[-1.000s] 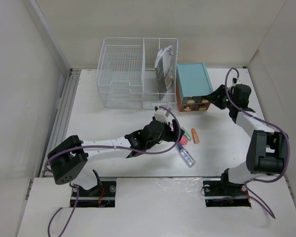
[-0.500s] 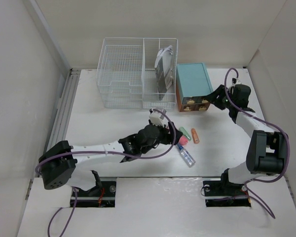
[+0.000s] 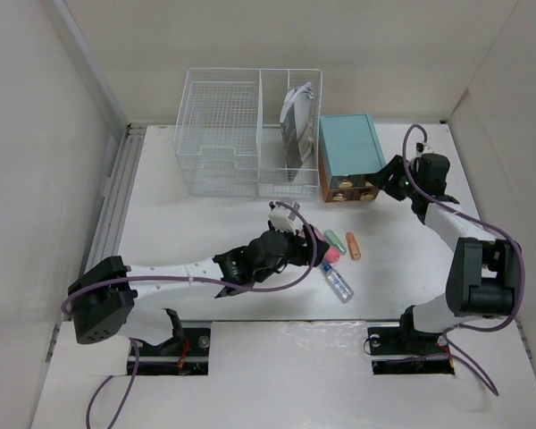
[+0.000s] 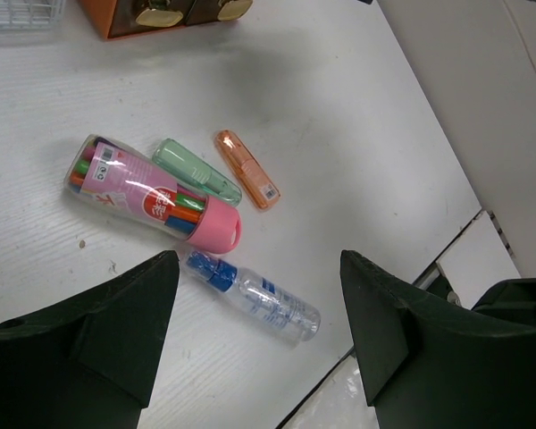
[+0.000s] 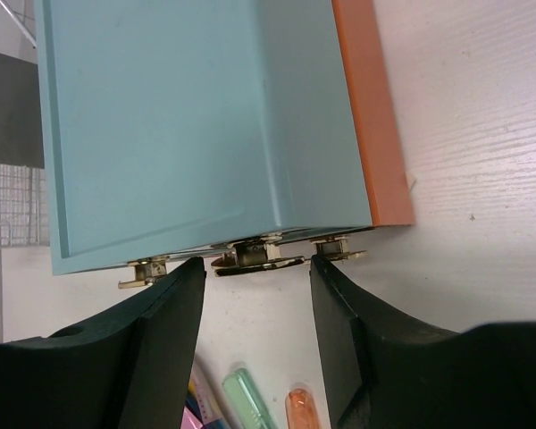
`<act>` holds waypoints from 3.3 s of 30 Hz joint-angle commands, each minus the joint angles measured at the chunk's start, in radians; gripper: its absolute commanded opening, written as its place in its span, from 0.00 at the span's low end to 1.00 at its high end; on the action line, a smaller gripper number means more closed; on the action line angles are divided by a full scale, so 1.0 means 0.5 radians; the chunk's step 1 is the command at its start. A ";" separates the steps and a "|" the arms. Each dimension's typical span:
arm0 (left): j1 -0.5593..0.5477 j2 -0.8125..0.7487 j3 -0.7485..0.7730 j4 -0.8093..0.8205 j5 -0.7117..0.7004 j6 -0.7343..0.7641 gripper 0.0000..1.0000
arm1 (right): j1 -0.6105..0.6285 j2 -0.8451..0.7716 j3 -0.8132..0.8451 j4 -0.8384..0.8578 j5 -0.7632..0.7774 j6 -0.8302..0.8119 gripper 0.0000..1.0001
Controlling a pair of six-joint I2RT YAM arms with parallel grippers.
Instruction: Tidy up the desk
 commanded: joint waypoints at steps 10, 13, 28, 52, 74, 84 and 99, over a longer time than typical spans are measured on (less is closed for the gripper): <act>-0.009 -0.149 -0.086 0.063 -0.068 -0.049 0.70 | 0.101 0.096 0.076 0.030 0.093 -0.009 0.56; -0.009 -0.149 -0.107 0.063 -0.068 -0.049 0.70 | 0.101 0.096 0.095 0.030 0.136 -0.009 0.55; -0.009 -0.149 -0.126 0.063 -0.068 -0.067 0.70 | 0.101 0.139 0.076 0.192 0.173 0.009 0.43; -0.064 -0.091 -0.104 0.063 -0.105 -0.086 0.69 | -0.015 -0.493 -0.424 -0.350 -0.070 -0.396 0.27; -0.104 -0.072 -0.067 0.041 -0.142 -0.086 0.69 | -0.055 -0.754 -0.237 -1.117 -0.594 -0.770 0.74; -0.104 -0.109 -0.049 -0.008 -0.187 -0.085 0.69 | 0.202 -1.070 -0.010 -1.400 -0.849 -0.985 0.47; -0.460 -0.826 -0.319 -0.750 -0.682 -0.662 0.30 | 1.015 0.074 0.984 -1.719 0.083 -1.758 0.61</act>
